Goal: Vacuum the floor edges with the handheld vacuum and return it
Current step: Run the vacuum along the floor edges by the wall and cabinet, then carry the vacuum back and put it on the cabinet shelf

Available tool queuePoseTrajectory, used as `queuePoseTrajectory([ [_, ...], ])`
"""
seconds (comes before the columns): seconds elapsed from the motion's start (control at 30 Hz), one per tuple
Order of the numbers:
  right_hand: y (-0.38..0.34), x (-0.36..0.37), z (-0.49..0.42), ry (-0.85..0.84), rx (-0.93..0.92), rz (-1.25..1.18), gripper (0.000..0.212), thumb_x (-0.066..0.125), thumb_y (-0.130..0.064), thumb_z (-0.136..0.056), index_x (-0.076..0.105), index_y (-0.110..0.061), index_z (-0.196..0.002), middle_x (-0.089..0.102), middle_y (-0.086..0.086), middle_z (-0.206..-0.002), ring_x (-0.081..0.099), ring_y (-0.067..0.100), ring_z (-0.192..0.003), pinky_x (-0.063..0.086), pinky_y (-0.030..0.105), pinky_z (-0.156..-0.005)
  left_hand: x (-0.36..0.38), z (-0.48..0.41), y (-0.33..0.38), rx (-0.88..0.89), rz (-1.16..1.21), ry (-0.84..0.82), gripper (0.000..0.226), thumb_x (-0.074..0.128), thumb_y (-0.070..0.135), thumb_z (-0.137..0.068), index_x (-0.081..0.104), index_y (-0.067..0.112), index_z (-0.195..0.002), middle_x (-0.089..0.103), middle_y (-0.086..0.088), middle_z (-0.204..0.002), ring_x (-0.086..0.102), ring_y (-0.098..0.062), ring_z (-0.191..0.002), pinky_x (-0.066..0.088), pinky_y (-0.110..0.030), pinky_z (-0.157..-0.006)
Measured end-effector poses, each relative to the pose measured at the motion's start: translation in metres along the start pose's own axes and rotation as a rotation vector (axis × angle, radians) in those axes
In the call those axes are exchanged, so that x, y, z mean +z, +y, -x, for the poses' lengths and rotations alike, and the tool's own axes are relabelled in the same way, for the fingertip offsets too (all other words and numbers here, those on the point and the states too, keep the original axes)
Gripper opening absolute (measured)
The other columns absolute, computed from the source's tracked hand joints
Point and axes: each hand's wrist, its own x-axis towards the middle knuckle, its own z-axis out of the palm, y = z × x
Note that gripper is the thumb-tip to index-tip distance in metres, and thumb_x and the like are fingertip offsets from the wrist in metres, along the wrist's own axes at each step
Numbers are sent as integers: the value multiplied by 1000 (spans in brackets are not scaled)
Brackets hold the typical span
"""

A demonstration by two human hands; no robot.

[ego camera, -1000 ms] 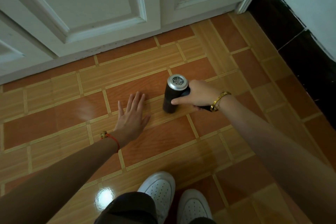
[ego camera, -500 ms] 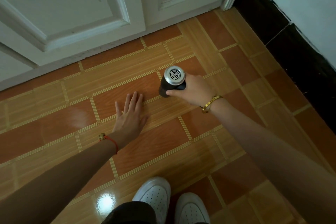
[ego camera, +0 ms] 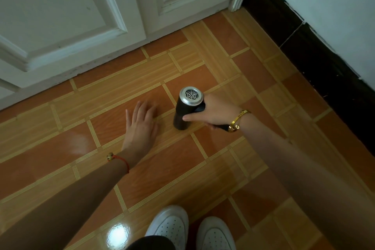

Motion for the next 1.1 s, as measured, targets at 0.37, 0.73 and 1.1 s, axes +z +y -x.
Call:
queuePoseTrajectory([
  [0.37,19,-3,13,136,236,-890,42,75,-50,-77,60,-14,-64,58,3,-56,53,14,-43,48,25,-46,-30,-29,75,-635,1347,-148,65,60,51,-91,45,17,-144,53,-4,-140,57,-19,-117,49,-41,-102],
  [0.73,40,15,28,-41,190,-1173,44,73,-59,-73,59,-17,-68,52,-4,-57,48,9,-44,46,21,-45,-37,-25,102,-668,1844,-338,55,71,36,-87,51,14,-134,63,-11,-129,68,-24,-114,54,-34,-96],
  [1.1,64,15,30,-18,166,-1261,53,72,-67,-67,58,-16,-73,50,-2,-60,48,10,-45,45,21,-44,-24,-38,115,-695,1884,-337,49,79,28,-81,59,11,-123,67,-14,-123,72,-24,-106,58,-30,-91],
])
